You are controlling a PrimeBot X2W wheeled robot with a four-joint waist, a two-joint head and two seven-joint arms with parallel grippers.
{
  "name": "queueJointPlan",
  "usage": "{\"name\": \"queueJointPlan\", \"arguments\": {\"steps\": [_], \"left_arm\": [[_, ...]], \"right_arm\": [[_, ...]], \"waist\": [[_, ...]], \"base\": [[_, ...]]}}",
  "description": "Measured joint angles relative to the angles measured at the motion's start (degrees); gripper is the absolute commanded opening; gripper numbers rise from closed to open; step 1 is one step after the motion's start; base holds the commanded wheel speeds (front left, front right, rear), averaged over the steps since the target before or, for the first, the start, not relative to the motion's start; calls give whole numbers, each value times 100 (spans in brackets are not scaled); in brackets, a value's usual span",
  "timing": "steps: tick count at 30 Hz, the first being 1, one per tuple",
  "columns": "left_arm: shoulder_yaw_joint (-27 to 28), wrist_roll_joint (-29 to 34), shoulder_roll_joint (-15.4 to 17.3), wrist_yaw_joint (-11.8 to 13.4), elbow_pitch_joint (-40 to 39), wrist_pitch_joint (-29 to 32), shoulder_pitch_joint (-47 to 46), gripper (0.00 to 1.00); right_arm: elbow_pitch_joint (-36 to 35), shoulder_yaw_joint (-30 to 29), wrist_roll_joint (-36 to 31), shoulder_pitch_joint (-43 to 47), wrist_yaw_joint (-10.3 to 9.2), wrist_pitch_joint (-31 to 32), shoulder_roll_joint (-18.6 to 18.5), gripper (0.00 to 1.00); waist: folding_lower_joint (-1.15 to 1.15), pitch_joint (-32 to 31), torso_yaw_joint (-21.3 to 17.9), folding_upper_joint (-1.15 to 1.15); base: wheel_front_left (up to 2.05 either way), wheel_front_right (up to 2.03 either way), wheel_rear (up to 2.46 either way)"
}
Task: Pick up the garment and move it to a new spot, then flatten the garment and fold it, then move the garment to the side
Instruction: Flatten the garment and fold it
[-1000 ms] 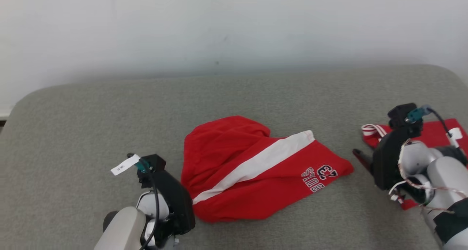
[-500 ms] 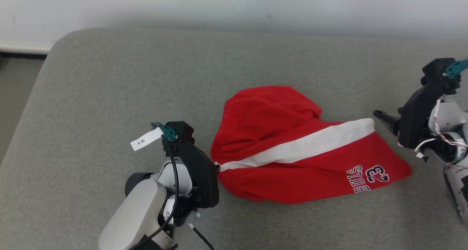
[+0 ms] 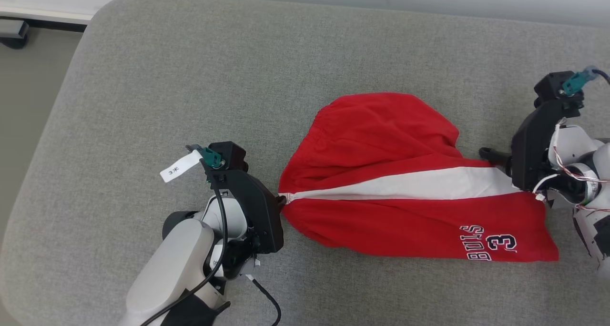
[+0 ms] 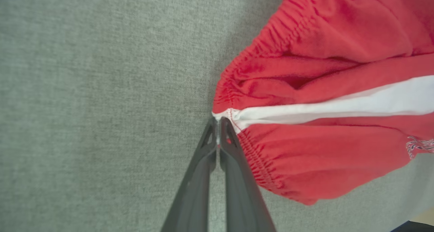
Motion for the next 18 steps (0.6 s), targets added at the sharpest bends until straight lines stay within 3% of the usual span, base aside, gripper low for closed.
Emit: {"name": "queueJointPlan", "arguments": {"steps": [8,14,18], "left_arm": [[-8,-57,10,1,189,-87,-66,0],[83,-59,15,2,335,-176,-65,0],[78,-93,19,2,369,-247,-65,0]], "right_arm": [[-68,193,-94,-34,1,20,74,100],[-538,279,-201,252,0,-210,215,100],[-904,250,-297,526,-111,-469,222,100]], "waist": [[0,-95,-141,0],[0,-183,-336,0],[0,-231,-531,0]], "base": [[0,0,0],[0,0,0],[0,0,0]]}}
